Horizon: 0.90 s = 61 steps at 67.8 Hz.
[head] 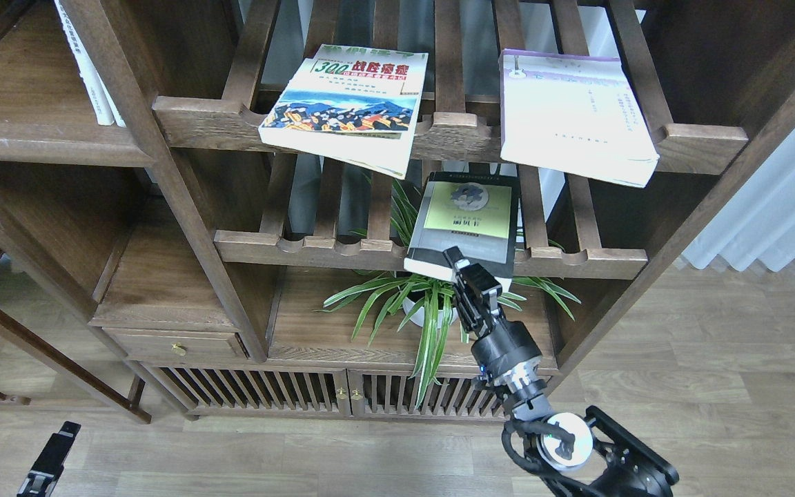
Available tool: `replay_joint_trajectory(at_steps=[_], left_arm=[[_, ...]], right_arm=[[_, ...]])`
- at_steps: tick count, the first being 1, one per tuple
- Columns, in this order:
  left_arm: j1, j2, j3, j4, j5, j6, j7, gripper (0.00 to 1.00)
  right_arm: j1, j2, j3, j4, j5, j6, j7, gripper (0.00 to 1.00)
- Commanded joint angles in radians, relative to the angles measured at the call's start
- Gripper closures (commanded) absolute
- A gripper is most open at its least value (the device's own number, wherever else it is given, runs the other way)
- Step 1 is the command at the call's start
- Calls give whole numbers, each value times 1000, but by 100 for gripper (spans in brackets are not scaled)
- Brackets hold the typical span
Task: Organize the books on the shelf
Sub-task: 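Pull the green book down off the shelf with the right gripper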
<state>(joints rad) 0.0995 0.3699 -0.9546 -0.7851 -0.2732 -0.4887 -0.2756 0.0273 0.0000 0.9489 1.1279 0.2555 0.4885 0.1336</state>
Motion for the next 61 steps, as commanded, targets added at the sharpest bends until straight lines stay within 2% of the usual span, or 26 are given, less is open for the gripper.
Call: replay_joint_trajectory(at_steps=[1,19,32,40,48,56,61], left_arm=[[-3,0,-7,1,-63,0,0,0],[-73,73,13,-10,-89,0,13,0],[-115,61,85,-2,-83,0,1,0],[-116,61,94,-10,-86,0,12,0],[-118,61,100,-13,-83,0,13,0],[-106,61,120,-23,-81,0,15,0],[-57,61,172,-54,-81,0,13,0]], right_arm=[[-67,0,-2,42,-24,0,-6,95],[-193,0,-12,73,-104,0,-52,95],[-247,0,-35,70,-107,0,-74,94],[-282,0,-52,61,-110,0,-77,94],[-334,0,-78,61,-122,0,-106,94],[-342,0,-91,47,-142,0,-115,94],[-342,0,-98,43,-143,0,-117,94]])
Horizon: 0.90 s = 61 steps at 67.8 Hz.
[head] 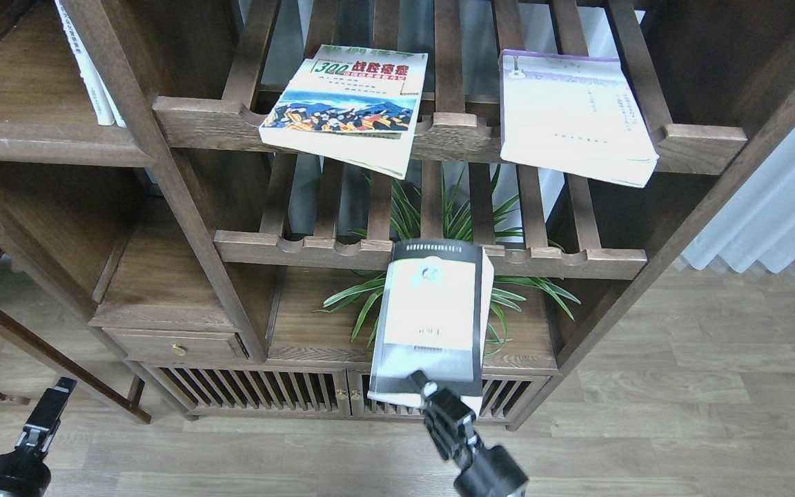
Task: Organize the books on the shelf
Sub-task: 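Pull the green book down off the shelf with the right gripper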
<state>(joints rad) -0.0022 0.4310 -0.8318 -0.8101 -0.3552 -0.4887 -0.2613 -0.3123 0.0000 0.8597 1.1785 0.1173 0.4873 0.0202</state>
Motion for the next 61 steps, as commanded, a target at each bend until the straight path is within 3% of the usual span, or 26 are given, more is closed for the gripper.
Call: replay_joint_trajectory(at_steps=[1,11,20,25,36,41,44,54,61], left_arm=[[59,0,62,-41,1,0,-3,0],[94,-5,68,-66,1,0,-6,0],[96,-18,74,-72,2,0,-3,0],[99,-21,77,-95,25,0,-1,0],[119,-21,89,-173,93,0,-3,0],[117,-21,115,-182,110,0,2,0],[110,-20,151,-201,116,0,31,0],[105,-23,164,-216,116,0,189,0],[102,-35,189,-230,117,0,212,0]], right_arm=[[-2,0,-14,-10,-5,1,-5,94],[-2,0,-28,-23,-5,1,-9,94],[-2,0,-31,-46,-4,1,-51,94],[-1,0,-34,-68,-4,1,-85,89],[13,0,-39,-106,-4,1,-213,90],[18,0,-47,-112,-4,1,-250,90],[22,0,-64,-126,-5,1,-267,90],[55,0,-67,-158,-4,1,-278,90],[61,0,-68,-161,-4,1,-315,90]])
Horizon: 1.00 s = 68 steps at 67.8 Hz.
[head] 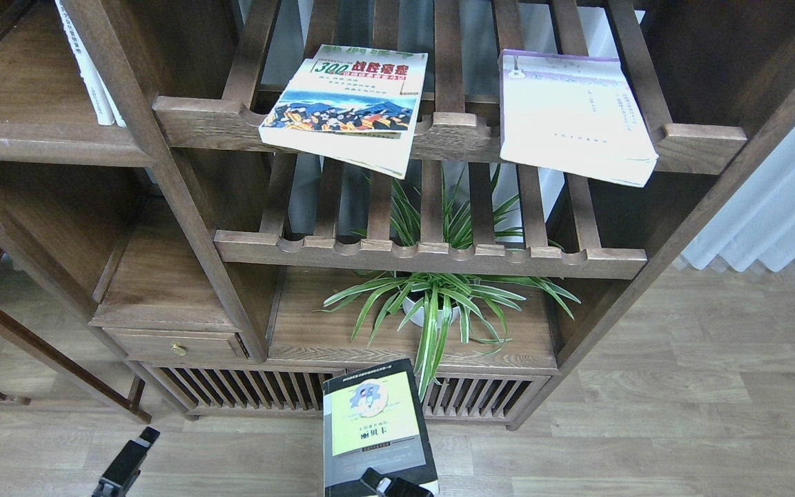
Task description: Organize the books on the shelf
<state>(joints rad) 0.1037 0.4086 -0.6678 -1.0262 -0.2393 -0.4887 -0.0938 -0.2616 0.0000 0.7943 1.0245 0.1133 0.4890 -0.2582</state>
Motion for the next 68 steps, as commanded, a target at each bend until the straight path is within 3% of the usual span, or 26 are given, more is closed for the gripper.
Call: replay_joint_trajectory(at_steps=[1,7,50,56,63,68], left_arm=[[-4,-14,28,-15,2,0,45,0],[-15,-20,47,-28,2,0,45,0],[-27,-175,85,-25,5,0,59,3],[-29,-194,85,-23,6,0,59,8],[-42,-200,85,-9,3,0,46,30],[-44,-200,85,-8,3,0,46,39]], right_arm=[[9,0,-4,-7,0,0,-41,90],[10,0,-17,-7,0,0,-69,91],[-7,0,-41,-6,-90,0,-75,90],[-7,0,-53,-6,-89,0,-75,90],[-7,0,-55,-7,-87,0,-73,90],[-7,0,-55,-7,-84,0,-72,90]])
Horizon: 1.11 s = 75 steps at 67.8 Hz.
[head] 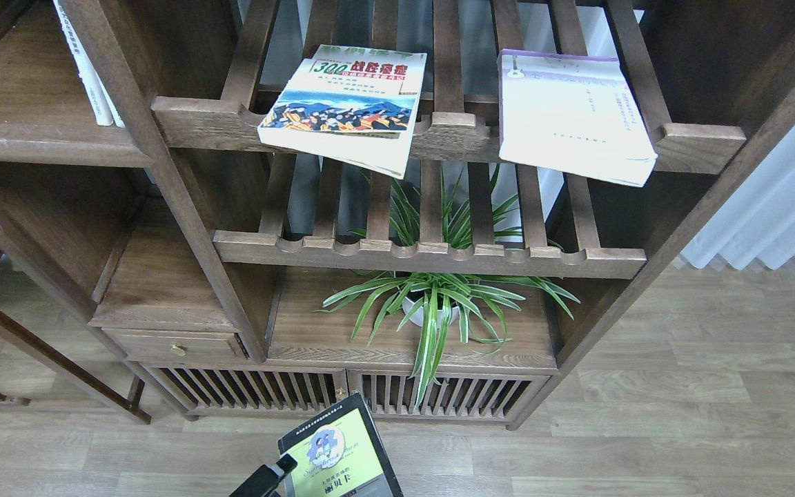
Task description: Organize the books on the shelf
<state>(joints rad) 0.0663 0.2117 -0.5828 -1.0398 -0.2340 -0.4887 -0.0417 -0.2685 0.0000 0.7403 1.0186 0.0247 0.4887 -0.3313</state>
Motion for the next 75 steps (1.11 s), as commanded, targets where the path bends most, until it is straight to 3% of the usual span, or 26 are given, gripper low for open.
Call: replay_joint_trajectory(at_steps=[1,5,16,34,68,75], left_arm=[[-6,-3,0,4,-2,0,-4,41],[-6,-5,0,6,-2,0,-4,43],[-3,-3,6,6,-2,0,2,70],[4,6,21,1,-8,0,2,90],[33,40,3,-26,-11,0,0,93],[37,40,-11,-26,-11,0,-1,93]], right_arm=[[0,0,-1,-2,4,0,2,90],[0,0,-1,-2,4,0,2,90],[0,0,1,-3,6,0,5,89],[-2,0,7,-11,6,0,11,90],[8,0,47,-48,12,0,29,86],[9,0,45,-48,12,0,29,73]])
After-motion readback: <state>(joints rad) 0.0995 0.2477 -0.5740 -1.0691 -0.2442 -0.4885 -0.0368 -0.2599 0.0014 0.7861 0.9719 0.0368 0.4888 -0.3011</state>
